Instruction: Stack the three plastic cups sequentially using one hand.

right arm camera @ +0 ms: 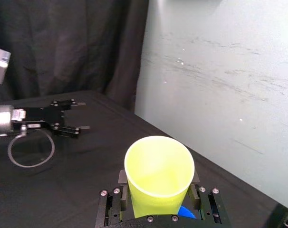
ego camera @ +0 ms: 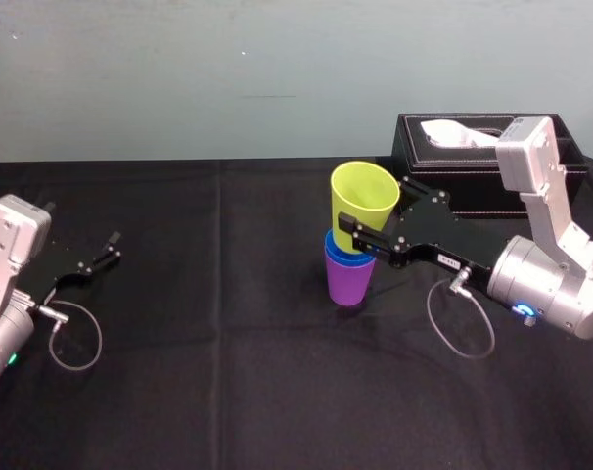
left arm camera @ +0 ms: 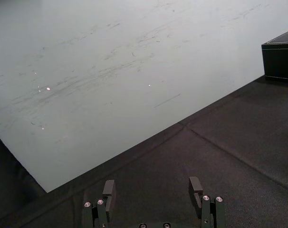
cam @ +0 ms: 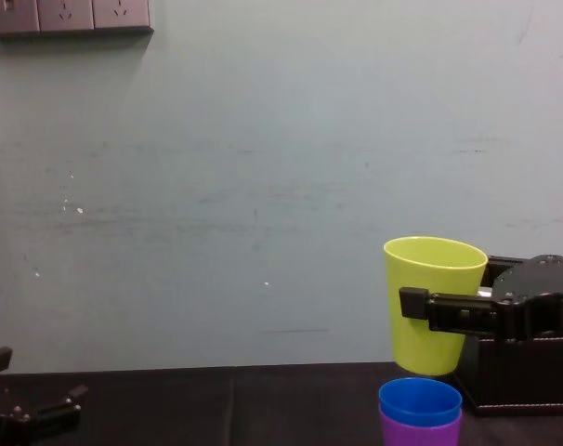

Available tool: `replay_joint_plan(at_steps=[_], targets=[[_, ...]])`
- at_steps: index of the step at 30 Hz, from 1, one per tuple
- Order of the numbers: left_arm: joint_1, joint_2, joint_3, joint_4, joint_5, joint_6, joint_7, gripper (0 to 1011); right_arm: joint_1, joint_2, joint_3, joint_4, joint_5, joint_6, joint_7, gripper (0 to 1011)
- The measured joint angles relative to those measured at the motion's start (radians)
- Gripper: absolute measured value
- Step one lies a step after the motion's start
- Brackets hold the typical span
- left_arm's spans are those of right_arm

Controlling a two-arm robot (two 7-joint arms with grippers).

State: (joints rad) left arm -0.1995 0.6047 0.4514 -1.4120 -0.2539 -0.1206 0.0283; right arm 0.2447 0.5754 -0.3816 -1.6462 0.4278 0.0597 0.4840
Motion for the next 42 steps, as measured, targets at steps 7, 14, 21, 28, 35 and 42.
replay_joint_plan(at_steps=[7, 14, 21, 28, 35, 42], targets=[[0.000, 0.000, 0.000, 0.000, 0.000, 0.000, 0.000, 1010, 0.024, -0.034, -0.002, 0.050, -0.045, -0.010, -0.028, 734], [0.000, 0.000, 0.000, 0.000, 0.000, 0.000, 0.000, 1010, 0.047, -0.060, -0.006, 0.097, -0.065, -0.007, -0.030, 734], [0.000, 0.000, 0.000, 0.000, 0.000, 0.000, 0.000, 1010, 0.072, -0.083, -0.013, 0.149, -0.071, -0.003, -0.012, 734], [0.000, 0.000, 0.000, 0.000, 0.000, 0.000, 0.000, 1010, 0.081, -0.094, -0.018, 0.169, -0.074, 0.001, -0.003, 734], [0.000, 0.000, 0.000, 0.000, 0.000, 0.000, 0.000, 1010, 0.084, -0.099, -0.021, 0.179, -0.079, 0.003, 0.003, 734], [0.000, 0.000, 0.000, 0.000, 0.000, 0.000, 0.000, 1010, 0.087, -0.102, -0.024, 0.190, -0.082, 0.002, 0.006, 734]])
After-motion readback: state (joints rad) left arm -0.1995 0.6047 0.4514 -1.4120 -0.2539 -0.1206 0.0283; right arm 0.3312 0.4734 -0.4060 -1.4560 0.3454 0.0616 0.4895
